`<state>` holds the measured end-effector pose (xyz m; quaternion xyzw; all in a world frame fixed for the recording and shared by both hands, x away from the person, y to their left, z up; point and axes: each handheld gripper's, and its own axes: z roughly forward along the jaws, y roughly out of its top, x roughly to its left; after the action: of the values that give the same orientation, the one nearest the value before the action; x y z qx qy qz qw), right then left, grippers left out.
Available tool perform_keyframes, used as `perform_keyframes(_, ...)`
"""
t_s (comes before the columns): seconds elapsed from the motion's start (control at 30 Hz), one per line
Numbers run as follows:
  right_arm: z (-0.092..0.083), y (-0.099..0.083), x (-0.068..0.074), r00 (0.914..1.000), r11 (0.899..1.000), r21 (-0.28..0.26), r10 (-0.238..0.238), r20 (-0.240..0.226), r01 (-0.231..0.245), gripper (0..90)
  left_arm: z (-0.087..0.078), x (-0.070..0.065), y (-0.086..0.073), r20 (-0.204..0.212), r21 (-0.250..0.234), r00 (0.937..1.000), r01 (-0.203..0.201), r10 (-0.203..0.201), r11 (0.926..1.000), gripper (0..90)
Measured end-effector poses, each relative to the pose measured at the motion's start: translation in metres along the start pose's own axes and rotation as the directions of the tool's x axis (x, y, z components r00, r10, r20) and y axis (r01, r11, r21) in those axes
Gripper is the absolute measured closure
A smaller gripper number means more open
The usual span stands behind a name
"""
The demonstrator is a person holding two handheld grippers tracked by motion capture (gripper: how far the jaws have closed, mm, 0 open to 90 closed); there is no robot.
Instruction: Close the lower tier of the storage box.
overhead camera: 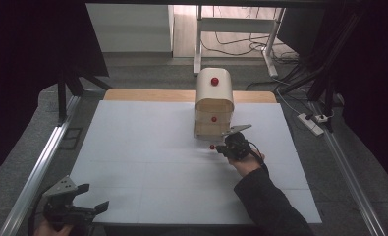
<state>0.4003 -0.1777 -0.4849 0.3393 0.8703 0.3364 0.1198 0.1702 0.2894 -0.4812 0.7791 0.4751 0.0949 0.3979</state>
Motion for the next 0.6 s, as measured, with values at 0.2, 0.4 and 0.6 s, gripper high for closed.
perform_keyframes(0.2, 0.004, 0.003, -0.003, 0.9998, 1.0, -0.017, -0.014, 0.015, 0.015, 89.5, 0.0, 0.0, 0.0, -0.001, 0.001, 1.0, 0.0, 0.0, 1.0, 1.1)
perform_keyframes(0.4, 0.008, 0.007, -0.007, 0.9997, 0.999, -0.03, -0.015, 0.018, 0.016, 89.5, 0.0, 0.0, 0.0, -0.001, 0.001, 1.0, 0.0, 0.0, 1.0, 1.1)
perform_keyframes(0.6, 0.01, 0.011, -0.01, 0.9998, 0.999, -0.038, -0.004, 0.021, 0.005, 89.5, 0.0, 0.0, 0.0, 0.0, 0.001, 1.0, 0.0, 0.0, 1.0, 1.1)
